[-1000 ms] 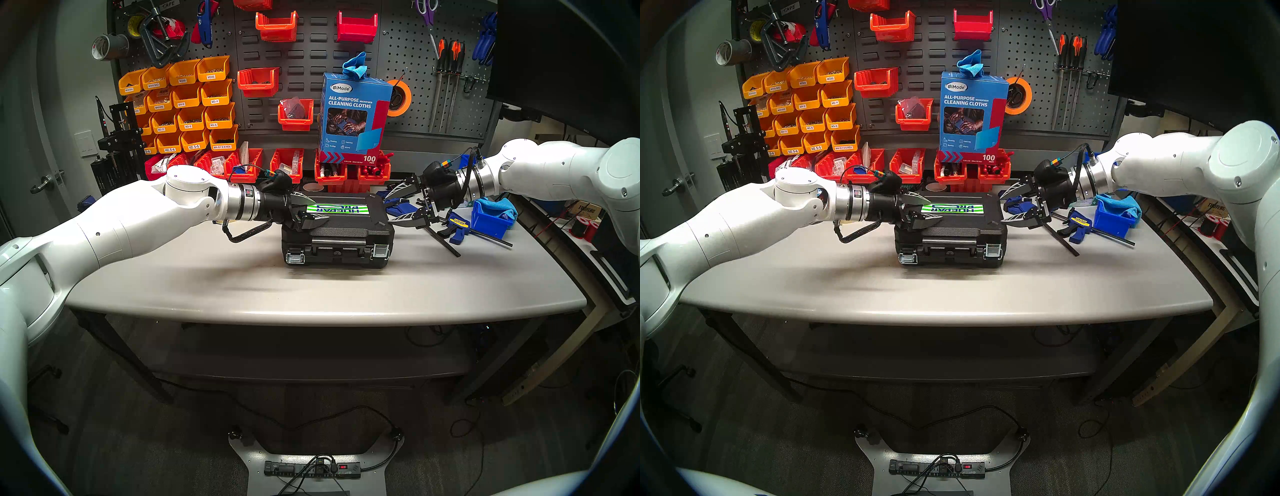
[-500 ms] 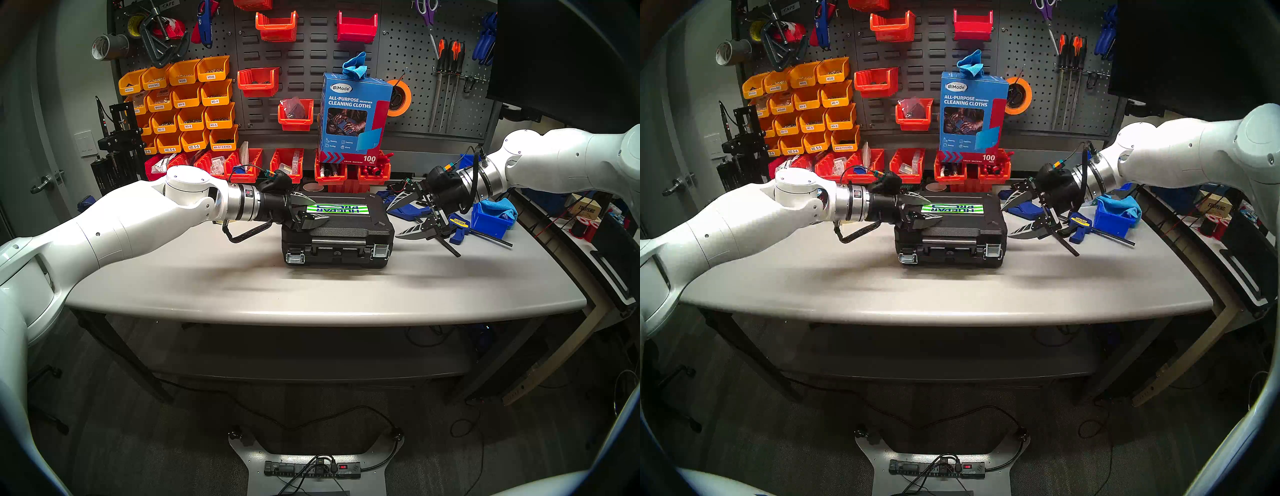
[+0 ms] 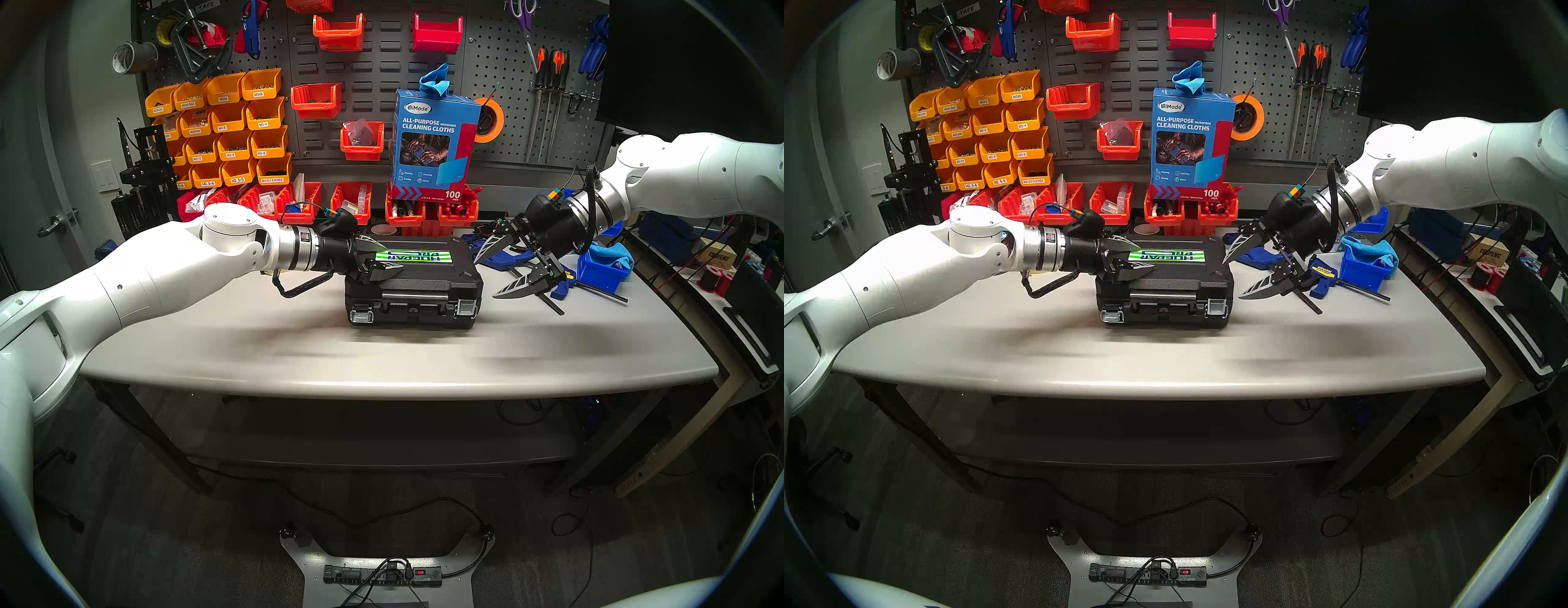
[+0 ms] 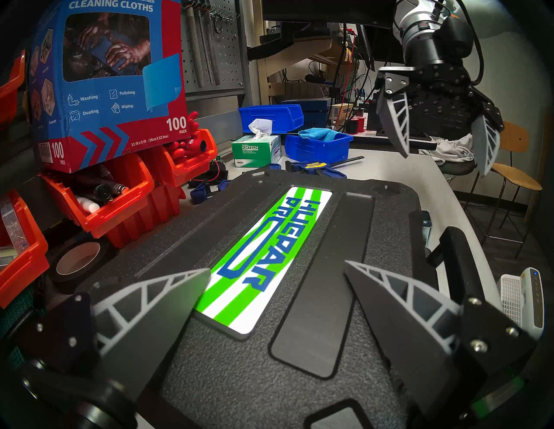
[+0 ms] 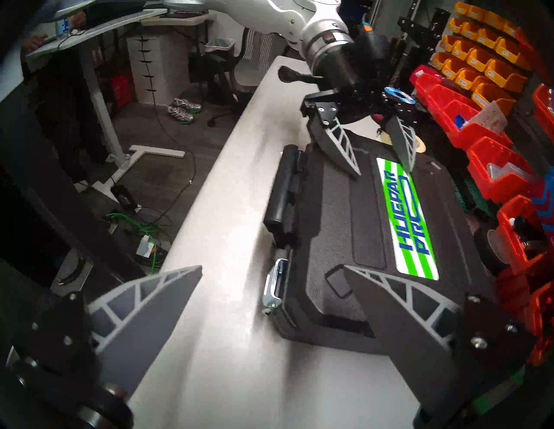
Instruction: Open the tool box
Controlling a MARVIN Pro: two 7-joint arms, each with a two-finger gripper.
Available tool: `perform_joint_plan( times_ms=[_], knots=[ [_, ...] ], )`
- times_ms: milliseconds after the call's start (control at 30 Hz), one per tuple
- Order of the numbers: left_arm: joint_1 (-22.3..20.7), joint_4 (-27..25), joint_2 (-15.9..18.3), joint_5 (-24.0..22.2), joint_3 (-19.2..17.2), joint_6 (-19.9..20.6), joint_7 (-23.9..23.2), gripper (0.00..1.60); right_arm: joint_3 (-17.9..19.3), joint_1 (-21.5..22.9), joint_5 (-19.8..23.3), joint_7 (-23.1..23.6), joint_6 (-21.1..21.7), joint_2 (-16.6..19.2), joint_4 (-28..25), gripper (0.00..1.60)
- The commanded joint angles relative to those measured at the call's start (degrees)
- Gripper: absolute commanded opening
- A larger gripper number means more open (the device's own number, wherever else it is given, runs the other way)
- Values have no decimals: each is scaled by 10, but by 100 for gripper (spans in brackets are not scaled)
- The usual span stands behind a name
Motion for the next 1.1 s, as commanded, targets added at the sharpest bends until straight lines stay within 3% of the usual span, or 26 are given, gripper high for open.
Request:
perform_joint_plan(
  times_ms=[0, 333, 767, 1067],
  knots=[
    [17, 3, 3, 18, 27, 15, -2, 160, -10, 54, -18, 42, 23, -5, -43, 160],
    [15, 3, 3, 19, 31, 17, -1, 160, -25, 69, -38, 4, 32, -18, -91, 160],
    [13, 3, 3, 18, 34, 16, -1, 160, -25, 62, -60, -88, 41, -50, -118, 160],
    [11, 3, 3, 17, 36, 16, -1, 160, -38, 76, -93, -119, 52, -65, -134, 160]
  ],
)
